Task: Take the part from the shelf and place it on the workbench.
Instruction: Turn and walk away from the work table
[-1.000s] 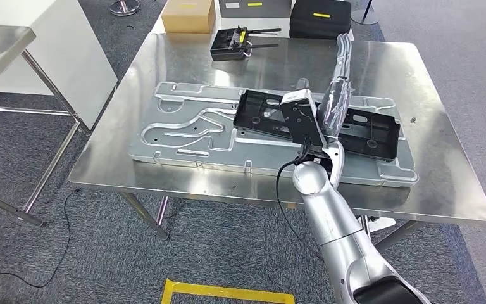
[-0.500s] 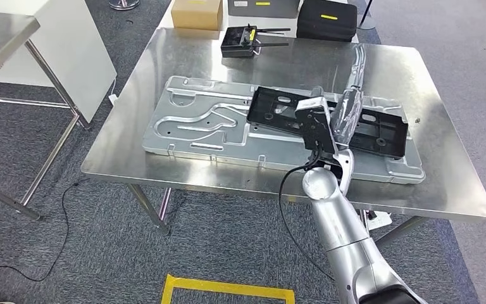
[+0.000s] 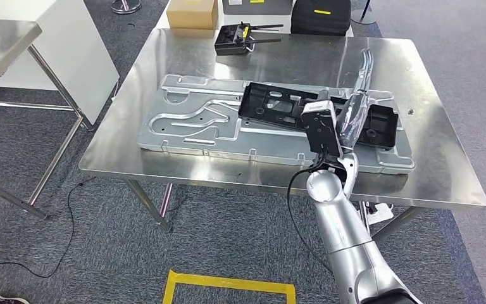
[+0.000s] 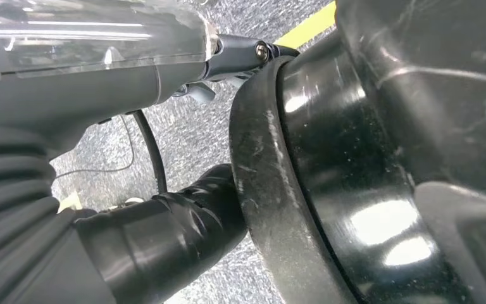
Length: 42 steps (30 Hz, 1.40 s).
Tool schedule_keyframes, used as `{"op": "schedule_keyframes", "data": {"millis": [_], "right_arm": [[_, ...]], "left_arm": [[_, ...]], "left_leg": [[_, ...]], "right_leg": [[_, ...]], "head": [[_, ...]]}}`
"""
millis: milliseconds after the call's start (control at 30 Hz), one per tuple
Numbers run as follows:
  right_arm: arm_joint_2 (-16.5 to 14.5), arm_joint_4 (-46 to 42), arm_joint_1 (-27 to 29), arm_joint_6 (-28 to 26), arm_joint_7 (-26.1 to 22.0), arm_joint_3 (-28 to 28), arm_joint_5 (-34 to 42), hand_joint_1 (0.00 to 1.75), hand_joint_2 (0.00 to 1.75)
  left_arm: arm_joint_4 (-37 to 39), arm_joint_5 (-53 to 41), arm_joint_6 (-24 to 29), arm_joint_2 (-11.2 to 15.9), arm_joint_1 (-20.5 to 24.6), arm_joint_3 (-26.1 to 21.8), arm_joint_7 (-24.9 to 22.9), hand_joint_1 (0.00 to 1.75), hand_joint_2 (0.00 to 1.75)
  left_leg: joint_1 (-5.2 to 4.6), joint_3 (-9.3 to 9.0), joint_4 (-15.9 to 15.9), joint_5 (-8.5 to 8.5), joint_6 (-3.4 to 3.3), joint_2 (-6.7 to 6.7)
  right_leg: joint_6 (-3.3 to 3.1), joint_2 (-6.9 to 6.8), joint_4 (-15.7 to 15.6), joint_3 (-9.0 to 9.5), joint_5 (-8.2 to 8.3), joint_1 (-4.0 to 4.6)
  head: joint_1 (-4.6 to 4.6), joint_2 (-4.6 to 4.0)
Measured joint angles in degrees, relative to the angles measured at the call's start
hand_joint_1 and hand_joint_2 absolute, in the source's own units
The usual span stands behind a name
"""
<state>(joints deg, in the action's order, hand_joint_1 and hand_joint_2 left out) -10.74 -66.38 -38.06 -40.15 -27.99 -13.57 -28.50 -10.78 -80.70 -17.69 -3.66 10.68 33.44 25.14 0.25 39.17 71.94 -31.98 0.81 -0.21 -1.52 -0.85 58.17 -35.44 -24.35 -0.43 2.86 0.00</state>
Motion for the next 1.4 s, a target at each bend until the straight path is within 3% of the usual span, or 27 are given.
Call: {"op": "schedule_keyframes", "data": {"millis": [100,167,267,333,400,467,500,567,633,700,767,833,900,967,1000,1067,1133,1267,1333,1400], "right_arm": [[0.2,0.0,0.1,0.0,0.1,0.1,-0.1,0.0,0.0],[0.3,0.1,0.1,0.0,0.3,0.2,-0.3,0.0,0.0],[0.5,0.4,0.1,0.0,0.6,0.3,-0.5,0.0,0.0],[0.9,0.7,0.1,0.0,0.7,0.4,-0.7,0.0,0.0],[1.2,1.1,0.2,0.0,0.8,0.5,-0.9,0.0,0.0],[1.5,1.7,0.4,0.0,1.0,0.7,-1.2,0.0,0.0],[1.7,2.0,0.5,0.0,1.0,0.9,-1.3,0.0,0.0],[1.8,2.4,0.4,0.0,1.1,1.1,-1.4,0.0,0.0],[1.8,2.5,0.2,0.0,1.1,1.2,-1.6,0.0,0.0],[1.8,2.8,0.1,0.0,1.1,1.4,-2.0,0.0,0.0],[1.9,3.2,0.1,0.0,1.1,1.8,-2.5,0.0,0.0],[1.9,3.7,-0.1,0.0,1.2,2.3,-3.0,0.0,0.0],[1.9,4.5,-0.1,0.0,1.2,2.8,-3.4,0.0,0.0],[1.9,5.4,0.0,0.0,1.1,3.4,-3.7,0.0,0.0],[1.9,5.9,0.1,0.0,1.1,3.6,-3.8,0.0,0.0],[1.9,6.4,0.1,0.0,1.0,4.0,-4.1,0.0,0.0],[1.9,6.7,0.0,0.0,1.0,4.3,-4.2,0.0,0.0],[1.9,7.5,-0.1,0.0,1.0,4.6,-4.5,0.0,0.0],[2.0,7.8,-0.2,0.0,1.1,4.9,-4.5,0.0,0.0],[2.2,8.0,-0.2,0.0,1.1,5.2,-4.4,0.0,0.0]], "left_arm": [[0.0,0.0,0.0,0.0,-0.1,-0.3,-0.1,0.0,0.0],[0.0,0.0,0.0,0.0,-0.1,-0.4,0.0,0.0,0.0],[0.0,0.0,0.0,-0.1,-0.1,-0.5,0.0,0.0,0.0],[0.0,0.0,0.0,-0.2,-0.1,-0.5,0.0,0.0,0.0],[0.0,0.0,0.0,-0.2,-0.1,-0.5,0.1,0.0,0.0],[0.0,0.0,0.0,-0.2,-0.1,-0.6,0.2,0.0,0.0],[0.0,0.0,0.0,-0.2,-0.1,-0.6,0.2,0.0,0.0],[0.0,-0.1,0.0,-0.3,-0.1,-0.6,0.2,0.0,0.0],[0.0,-0.1,0.0,-0.4,-0.1,-0.6,0.2,0.0,0.0],[0.0,-0.2,0.0,-0.4,-0.1,-0.6,0.3,0.0,0.0],[0.0,-0.2,-0.1,-0.3,-0.1,-0.6,0.3,0.0,0.0],[0.0,-0.2,-0.2,-0.3,-0.1,-0.7,0.2,0.0,0.0],[0.0,-0.3,-0.2,-0.2,-0.1,-0.8,0.2,0.0,0.0],[0.0,-0.3,-0.2,-0.1,-0.1,-0.8,0.2,0.0,0.0],[0.0,-0.4,-0.2,0.0,-0.1,-0.9,0.1,0.0,0.0],[0.0,-0.4,-0.2,0.0,-0.1,-1.0,0.0,0.0,0.0],[0.0,-0.4,-0.2,0.0,-0.2,-1.1,-0.1,0.0,0.0],[0.0,-0.1,-0.2,-0.1,-0.3,-1.5,0.0,0.0,0.0],[0.0,0.0,-0.3,-0.2,-0.4,-1.8,-0.1,0.0,0.0],[0.0,0.1,-0.3,-0.2,-0.5,-2.0,-0.2,0.0,0.0]], "left_leg": [[0.53,-5.53,-10.0,3.78,0.18,-0.16],[0.46,-6.27,-12.3,4.09,-0.42,-0.34],[0.36,-5.94,-12.5,4.97,-1.79,-0.28],[0.47,-5.61,-12.8,5.61,-2.69,-0.16],[0.34,-5.0,-12.7,6.07,-3.12,-0.09],[0.15,-4.44,-12.7,6.49,-3.23,-0.09],[0.05,-4.24,-12.7,6.66,-3.22,-0.11],[-0.11,-4.05,-12.7,6.92,-3.11,-0.15],[-0.26,-3.84,-12.7,7.18,-2.76,-0.13],[-0.28,-3.66,-12.8,7.54,-2.17,-0.06],[-0.35,-3.54,-12.8,7.49,-1.56,-0.06],[-0.41,-2.37,-10.0,4.98,-1.01,-0.07],[-0.3,0.08,-3.2,0.67,-0.59,-0.03],[-0.22,1.4,1.7,-1.41,-0.29,0.01],[-0.14,0.7,1.3,-0.92,-0.18,0.03],[0.18,-3.06,-4.8,1.93,-0.01,0.03],[0.29,-6.0,-10.6,3.64,-0.31,-0.15],[0.17,-5.96,-12.0,4.56,-2.09,-0.23],[0.28,-5.63,-12.3,5.31,-3.01,-0.12],[0.26,-4.98,-12.3,5.89,-3.52,-0.06]], "right_leg": [[0.63,0.11,1.2,-1.14,0.08,-0.05],[1.38,0.23,1.6,-1.77,0.36,0.16],[2.37,0.29,1.9,-2.18,0.37,0.09],[2.92,0.35,5.4,-3.66,-2.47,-0.09],[3.33,0.4,12.7,-6.45,-6.71,-0.21],[3.34,0.43,17.1,-7.79,-8.23,-0.25],[3.15,0.45,16.3,-6.91,-7.48,-0.23],[2.31,0.47,9.0,-2.44,-4.49,0.05],[1.45,0.36,2.6,1.15,-2.74,0.56],[1.07,0.29,1.2,1.73,-2.46,0.88],[0.72,0.19,0.4,1.72,-1.78,0.53],[0.19,-0.07,-0.5,1.61,-0.87,0.13],[-0.11,-0.2,-0.6,0.99,-0.29,0.18],[-0.01,-0.23,-0.3,0.21,0.07,0.22],[0.08,-0.23,0.0,-0.22,0.21,0.19],[0.28,-0.2,0.8,-1.08,0.35,0.09],[0.73,-0.09,1.7,-1.98,0.51,0.23],[2.14,0.1,2.0,-2.74,1.12,0.33],[2.76,0.23,4.3,-3.75,-0.95,0.17],[3.26,0.32,10.6,-6.17,-5.2,0.0]], "head": [[0.03,0.0],[0.08,0.0],[0.1,0.0],[0.11,0.0],[0.11,0.0],[0.11,0.0],[0.11,0.0],[0.11,0.0],[0.1,0.0],[0.08,0.0],[0.07,0.0],[0.01,0.0],[-0.05,0.0],[-0.05,0.0],[-0.04,0.0],[-0.04,0.0],[-0.04,0.0],[0.01,0.0],[0.02,0.0],[0.03,0.0]]}}
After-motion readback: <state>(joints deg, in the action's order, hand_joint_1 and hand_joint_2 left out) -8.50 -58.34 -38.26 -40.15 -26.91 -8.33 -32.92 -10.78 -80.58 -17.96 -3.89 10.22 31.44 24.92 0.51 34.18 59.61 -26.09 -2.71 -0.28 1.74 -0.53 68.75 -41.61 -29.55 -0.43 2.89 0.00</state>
